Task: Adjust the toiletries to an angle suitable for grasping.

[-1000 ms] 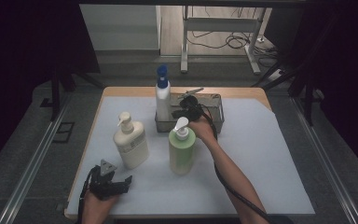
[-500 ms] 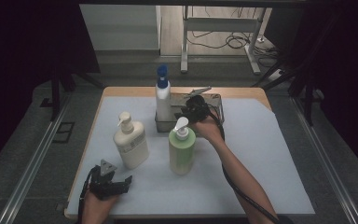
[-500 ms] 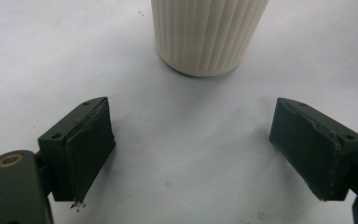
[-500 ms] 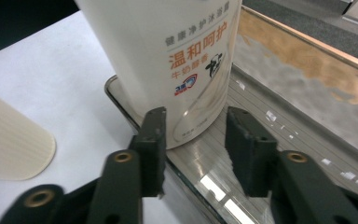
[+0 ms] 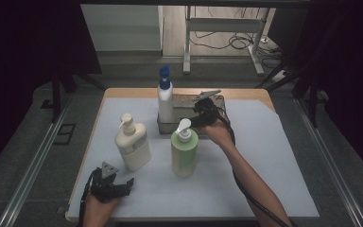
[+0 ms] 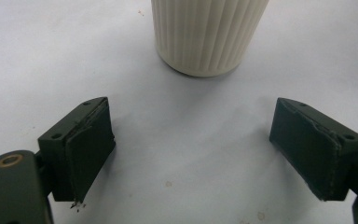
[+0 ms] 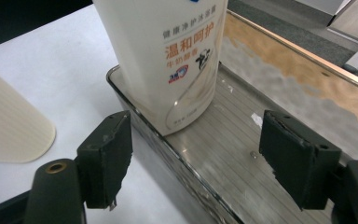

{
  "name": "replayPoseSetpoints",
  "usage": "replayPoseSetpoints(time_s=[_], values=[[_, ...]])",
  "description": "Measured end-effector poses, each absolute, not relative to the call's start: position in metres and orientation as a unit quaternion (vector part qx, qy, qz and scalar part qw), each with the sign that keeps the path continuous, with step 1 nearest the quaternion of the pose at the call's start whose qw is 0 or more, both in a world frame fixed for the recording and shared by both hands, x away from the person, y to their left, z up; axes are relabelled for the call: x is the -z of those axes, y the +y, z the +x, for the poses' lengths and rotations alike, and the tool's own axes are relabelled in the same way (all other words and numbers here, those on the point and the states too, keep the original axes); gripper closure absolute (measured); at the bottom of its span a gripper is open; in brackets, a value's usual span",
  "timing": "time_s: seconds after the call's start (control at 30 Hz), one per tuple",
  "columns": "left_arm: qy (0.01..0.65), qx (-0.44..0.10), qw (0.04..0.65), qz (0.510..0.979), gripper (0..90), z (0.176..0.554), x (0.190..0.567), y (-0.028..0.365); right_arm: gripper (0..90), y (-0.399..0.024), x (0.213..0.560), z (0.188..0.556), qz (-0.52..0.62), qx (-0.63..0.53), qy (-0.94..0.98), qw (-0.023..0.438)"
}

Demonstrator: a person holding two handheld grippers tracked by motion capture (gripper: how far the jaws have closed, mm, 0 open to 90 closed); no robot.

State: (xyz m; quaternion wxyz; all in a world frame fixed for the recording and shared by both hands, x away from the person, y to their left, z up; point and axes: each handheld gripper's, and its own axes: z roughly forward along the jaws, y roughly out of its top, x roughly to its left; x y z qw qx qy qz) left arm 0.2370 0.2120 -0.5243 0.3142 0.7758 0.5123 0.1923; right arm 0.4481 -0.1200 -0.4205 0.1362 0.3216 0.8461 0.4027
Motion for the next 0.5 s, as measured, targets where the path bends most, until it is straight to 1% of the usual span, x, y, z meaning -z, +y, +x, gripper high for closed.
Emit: replayPoseSetpoints(time_s=[0.13, 0.27, 0.5], values=[[0.512, -0.192, 0.314, 0.776, 13.0, 0.237, 0.524, 0.212, 24.5, -0.125, 0.420, 0.445, 0.319, -0.396, 0.850, 0.139], [0.512, -0.192, 0.314, 0.776, 13.1, 0.237, 0.524, 0.212, 22.8, -0.135, 0.418, 0.439, 0.318, -0.398, 0.851, 0.129], [0.512, -0.193, 0.314, 0.776, 13.1, 0.237, 0.524, 0.212, 20.1, -0.149, 0.416, 0.429, 0.317, -0.404, 0.848, 0.131]])
